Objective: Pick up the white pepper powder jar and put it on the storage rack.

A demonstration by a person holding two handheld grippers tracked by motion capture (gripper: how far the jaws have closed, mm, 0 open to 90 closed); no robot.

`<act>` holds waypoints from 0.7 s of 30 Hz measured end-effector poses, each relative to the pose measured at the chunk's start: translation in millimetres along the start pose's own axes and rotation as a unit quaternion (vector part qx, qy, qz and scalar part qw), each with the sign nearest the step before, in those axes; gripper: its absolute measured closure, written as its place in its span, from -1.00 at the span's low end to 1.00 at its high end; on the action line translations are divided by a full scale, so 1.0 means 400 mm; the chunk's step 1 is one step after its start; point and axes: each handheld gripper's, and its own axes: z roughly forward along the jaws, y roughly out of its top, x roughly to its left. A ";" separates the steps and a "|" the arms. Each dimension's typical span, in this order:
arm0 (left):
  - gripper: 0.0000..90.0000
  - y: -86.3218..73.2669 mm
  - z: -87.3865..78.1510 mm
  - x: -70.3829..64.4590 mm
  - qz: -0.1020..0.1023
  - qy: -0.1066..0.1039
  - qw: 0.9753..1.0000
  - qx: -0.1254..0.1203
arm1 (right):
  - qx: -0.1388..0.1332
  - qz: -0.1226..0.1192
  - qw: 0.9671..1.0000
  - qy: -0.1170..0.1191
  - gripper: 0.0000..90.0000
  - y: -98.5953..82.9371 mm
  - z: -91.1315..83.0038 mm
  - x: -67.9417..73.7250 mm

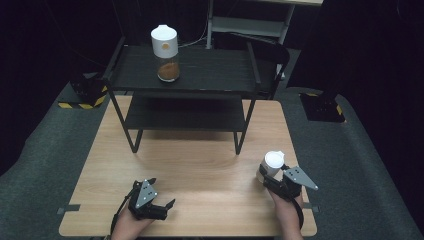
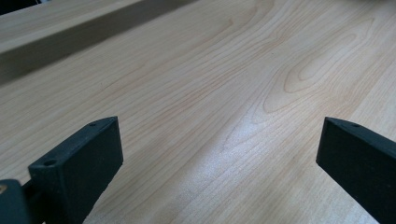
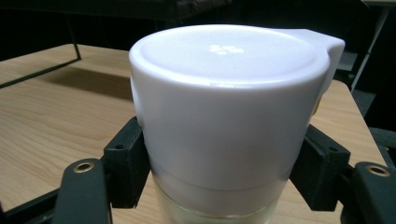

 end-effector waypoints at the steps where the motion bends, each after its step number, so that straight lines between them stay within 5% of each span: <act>1: -0.98 -0.001 -0.001 0.002 -0.003 -0.001 1.000 -0.001 | -0.002 0.000 1.000 0.002 -0.32 0.003 -0.003 0.004; 9: -0.98 -0.005 -0.002 0.013 -0.022 -0.004 1.000 -0.005 | -0.012 0.001 1.000 0.018 -0.32 0.018 -0.026 0.030; 21: -0.98 -0.001 -0.001 0.007 -0.014 -0.003 1.000 0.000 | -0.037 -0.018 0.998 0.049 -0.32 0.075 -0.048 0.078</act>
